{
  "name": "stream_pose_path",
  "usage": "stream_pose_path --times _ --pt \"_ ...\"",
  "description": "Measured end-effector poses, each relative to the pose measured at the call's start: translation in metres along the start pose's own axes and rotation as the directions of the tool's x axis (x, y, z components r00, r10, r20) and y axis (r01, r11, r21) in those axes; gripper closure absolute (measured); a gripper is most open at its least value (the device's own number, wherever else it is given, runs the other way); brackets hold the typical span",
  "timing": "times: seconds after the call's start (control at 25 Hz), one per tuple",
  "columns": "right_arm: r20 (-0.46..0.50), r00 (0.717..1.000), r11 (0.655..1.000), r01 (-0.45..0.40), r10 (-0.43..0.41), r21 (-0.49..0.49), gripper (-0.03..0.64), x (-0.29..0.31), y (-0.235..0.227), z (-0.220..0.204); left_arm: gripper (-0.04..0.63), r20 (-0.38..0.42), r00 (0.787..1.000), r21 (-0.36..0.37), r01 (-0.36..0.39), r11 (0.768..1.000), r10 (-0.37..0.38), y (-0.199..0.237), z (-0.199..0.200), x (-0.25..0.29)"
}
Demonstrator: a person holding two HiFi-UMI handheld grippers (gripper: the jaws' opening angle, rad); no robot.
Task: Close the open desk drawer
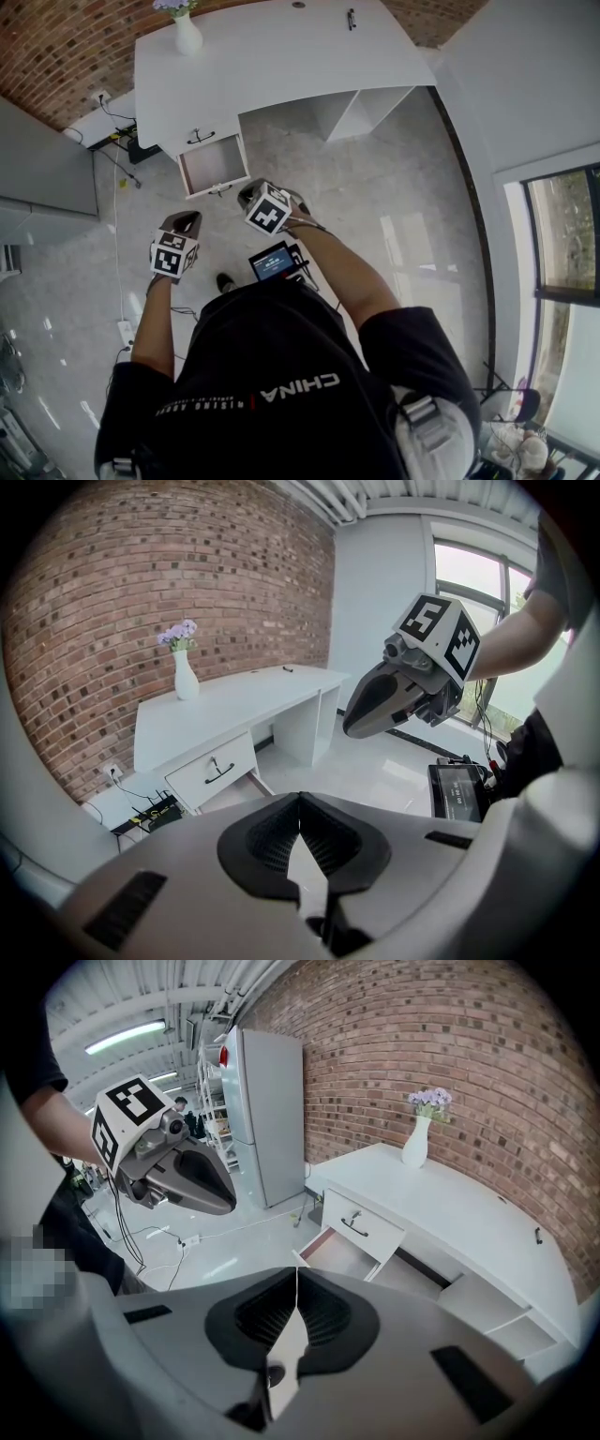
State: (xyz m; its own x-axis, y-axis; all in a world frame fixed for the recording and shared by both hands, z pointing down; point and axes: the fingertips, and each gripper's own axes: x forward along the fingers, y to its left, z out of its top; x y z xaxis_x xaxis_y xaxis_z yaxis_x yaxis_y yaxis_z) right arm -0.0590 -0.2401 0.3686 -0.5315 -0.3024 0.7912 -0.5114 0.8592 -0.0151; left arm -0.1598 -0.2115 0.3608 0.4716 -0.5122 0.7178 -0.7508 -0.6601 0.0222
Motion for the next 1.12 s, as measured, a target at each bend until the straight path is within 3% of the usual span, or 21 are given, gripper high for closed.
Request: stream_pose_path --times 0.28,0.48,0.6,0.76,1.12 --pt "-0.034 0.998 0.999 -0.046 0.046 0.011 0.600 0.010 -0.014 -0.031 0.583 -0.058 0.998 -0.022 0.017 1.000 -0.018 -0.021 -0.008 0.026" --pt "-0.110 0.991 0.997 -0.071 0.074 0.028 0.600 0.049 -0.012 -0.051 0.583 -0.097 0.991 -0.032 0.093 0.995 -0.096 -0.034 -0.042 0.044" --pt "-0.124 0.989 0.995 -0.072 0.081 0.068 0.600 0.073 -0.008 -0.046 0.583 -0.145 0.980 -0.034 0.131 0.991 -0.135 -0.019 -0.074 0.047" --pt "-0.115 0.989 0.989 -0.076 0.090 0.123 0.600 0.115 -0.012 -0.043 0.583 -0.183 0.975 -0.032 0.120 0.992 -0.124 0.021 -0.105 0.067" --pt "-0.124 0.982 0.981 -0.124 0.143 0.150 0.600 0.226 -0.024 -0.097 0.583 -0.193 0.974 -0.082 0.102 0.991 -0.117 0.050 -0.174 0.166"
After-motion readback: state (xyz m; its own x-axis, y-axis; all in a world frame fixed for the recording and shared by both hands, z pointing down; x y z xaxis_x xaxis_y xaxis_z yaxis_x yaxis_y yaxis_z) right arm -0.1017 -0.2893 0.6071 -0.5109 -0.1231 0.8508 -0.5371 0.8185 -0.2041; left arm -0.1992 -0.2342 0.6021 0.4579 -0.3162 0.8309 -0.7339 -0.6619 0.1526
